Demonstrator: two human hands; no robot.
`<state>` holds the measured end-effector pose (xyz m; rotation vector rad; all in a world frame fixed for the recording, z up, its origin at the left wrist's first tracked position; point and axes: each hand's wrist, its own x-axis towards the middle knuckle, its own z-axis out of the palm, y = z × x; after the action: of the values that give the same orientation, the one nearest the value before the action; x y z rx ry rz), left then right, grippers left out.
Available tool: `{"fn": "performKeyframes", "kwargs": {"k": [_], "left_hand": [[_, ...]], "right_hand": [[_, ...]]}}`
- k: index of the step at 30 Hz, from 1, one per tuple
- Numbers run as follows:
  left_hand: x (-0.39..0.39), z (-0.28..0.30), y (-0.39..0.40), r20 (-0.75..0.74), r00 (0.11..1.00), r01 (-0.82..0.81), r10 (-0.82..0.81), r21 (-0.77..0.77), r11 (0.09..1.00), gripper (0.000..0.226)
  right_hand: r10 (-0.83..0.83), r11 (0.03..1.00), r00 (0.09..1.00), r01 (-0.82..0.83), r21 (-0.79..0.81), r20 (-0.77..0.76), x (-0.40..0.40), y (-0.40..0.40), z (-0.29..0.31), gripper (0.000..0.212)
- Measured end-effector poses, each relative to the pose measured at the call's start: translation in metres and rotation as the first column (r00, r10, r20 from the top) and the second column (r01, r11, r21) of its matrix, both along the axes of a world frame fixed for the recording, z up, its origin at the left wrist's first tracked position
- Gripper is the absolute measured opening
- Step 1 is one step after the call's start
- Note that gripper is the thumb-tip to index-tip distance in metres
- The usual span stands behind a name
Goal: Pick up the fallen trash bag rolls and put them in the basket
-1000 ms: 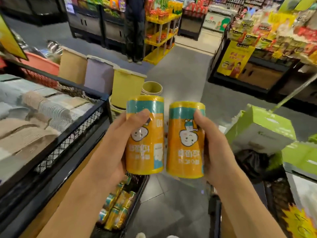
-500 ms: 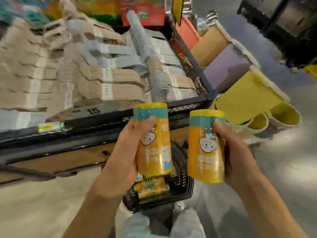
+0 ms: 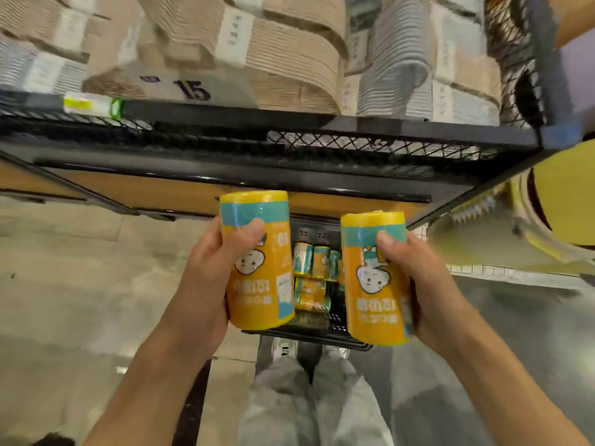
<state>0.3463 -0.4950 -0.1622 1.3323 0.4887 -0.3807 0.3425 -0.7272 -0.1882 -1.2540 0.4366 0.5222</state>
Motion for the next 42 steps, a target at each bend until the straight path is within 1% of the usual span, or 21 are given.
{"fn": "performKeyframes", "kwargs": {"k": [3,7,9,11,12,13,14,16,17,18,19,22,25,27,29,31,33,35,37,39,42], "left_hand": [[0.008,-0.073,0.007,-0.028,0.999,0.041,-0.040,0.033,0.999,0.036],[0.016,-0.187,0.017,-0.053,0.986,0.162,-0.156,0.135,0.978,0.051],[0.019,-0.248,0.022,-0.050,0.964,0.265,-0.260,0.200,0.943,0.055],[0.021,-0.311,0.029,-0.041,0.931,0.358,-0.363,0.302,0.883,0.058],[0.022,-0.343,0.034,-0.048,0.906,0.407,-0.420,0.375,0.833,0.061],[0.023,-0.375,0.038,-0.055,0.870,0.458,-0.490,0.458,0.762,0.066],[0.025,-0.407,0.043,-0.069,0.819,0.509,-0.570,0.547,0.665,0.071],[0.026,-0.463,0.049,-0.123,0.685,0.568,-0.719,0.708,0.420,0.078],[0.026,-0.487,0.051,-0.161,0.623,0.566,-0.766,0.768,0.299,0.080],[0.026,-0.508,0.052,-0.193,0.575,0.558,-0.795,0.803,0.208,0.082],[0.025,-0.526,0.054,-0.219,0.535,0.553,-0.816,0.821,0.143,0.083],[0.023,-0.574,0.058,-0.263,0.405,0.501,-0.876,0.865,-0.028,0.079],[0.025,-0.610,0.059,-0.380,0.272,0.491,-0.884,0.845,-0.212,0.080],[0.027,-0.627,0.054,-0.461,0.192,0.498,-0.867,0.807,-0.319,0.080],[0.027,-0.640,0.049,-0.498,0.153,0.478,-0.854,0.793,-0.377,0.076],[0.023,-0.649,0.043,-0.516,0.147,0.430,-0.844,0.802,-0.416,0.066],[0.017,-0.656,0.040,-0.490,0.148,0.323,-0.859,0.845,-0.427,0.053],[0.012,-0.663,0.042,-0.512,0.140,0.239,-0.848,0.848,-0.472,0.051],[0.010,-0.668,0.047,-0.562,0.162,0.207,-0.811,0.823,-0.529,0.057],[0.010,-0.671,0.050,-0.609,0.206,0.195,-0.766,0.793,-0.577,0.064],[0.011,-0.670,0.048,-0.649,0.265,0.215,-0.713,0.761,-0.612,0.067]], "right_hand": [[0.058,0.996,0.998,-0.061,-0.071,-0.033,0.009,0.001,-0.068,0.039],[0.130,0.978,0.989,-0.139,-0.156,-0.069,0.019,0.005,-0.171,0.041],[0.190,0.946,0.980,-0.199,-0.254,-0.063,0.021,0.007,-0.229,0.042],[0.278,0.894,0.960,-0.271,-0.356,-0.032,0.021,0.012,-0.289,0.042],[0.337,0.848,0.941,-0.316,-0.426,-0.028,0.020,0.015,-0.321,0.047],[0.405,0.776,0.914,-0.364,-0.515,-0.035,0.018,0.017,-0.352,0.056],[0.484,0.677,0.873,-0.414,-0.609,-0.056,0.015,0.020,-0.383,0.067],[0.631,0.445,0.763,-0.505,-0.740,-0.142,0.010,0.025,-0.434,0.086],[0.678,0.364,0.715,-0.530,-0.766,-0.172,0.008,0.028,-0.457,0.089],[0.714,0.306,0.673,-0.547,-0.779,-0.192,0.005,0.029,-0.478,0.090],[0.741,0.257,0.636,-0.564,-0.785,-0.215,0.002,0.030,-0.498,0.090],[0.789,0.116,0.536,-0.609,-0.784,-0.300,-0.006,0.030,-0.545,0.090],[0.814,0.011,0.461,-0.622,-0.783,-0.354,-0.012,0.029,-0.575,0.090],[0.817,-0.027,0.435,-0.627,-0.778,-0.379,-0.014,0.027,-0.589,0.091],[0.817,-0.039,0.429,-0.624,-0.780,-0.384,-0.016,0.026,-0.599,0.092],[0.817,-0.033,0.434,-0.621,-0.783,-0.379,-0.017,0.025,-0.607,0.093],[0.820,-0.014,0.444,-0.616,-0.787,-0.362,-0.018,0.026,-0.611,0.093],[0.824,-0.002,0.448,-0.609,-0.793,-0.346,-0.018,0.026,-0.613,0.093],[0.830,0.006,0.446,-0.607,-0.794,-0.335,-0.018,0.027,-0.612,0.092],[0.837,0.000,0.437,-0.603,-0.798,-0.330,-0.018,0.029,-0.612,0.091],[0.841,-0.020,0.425,-0.593,-0.805,-0.334,-0.016,0.030,-0.612,0.092]]}}
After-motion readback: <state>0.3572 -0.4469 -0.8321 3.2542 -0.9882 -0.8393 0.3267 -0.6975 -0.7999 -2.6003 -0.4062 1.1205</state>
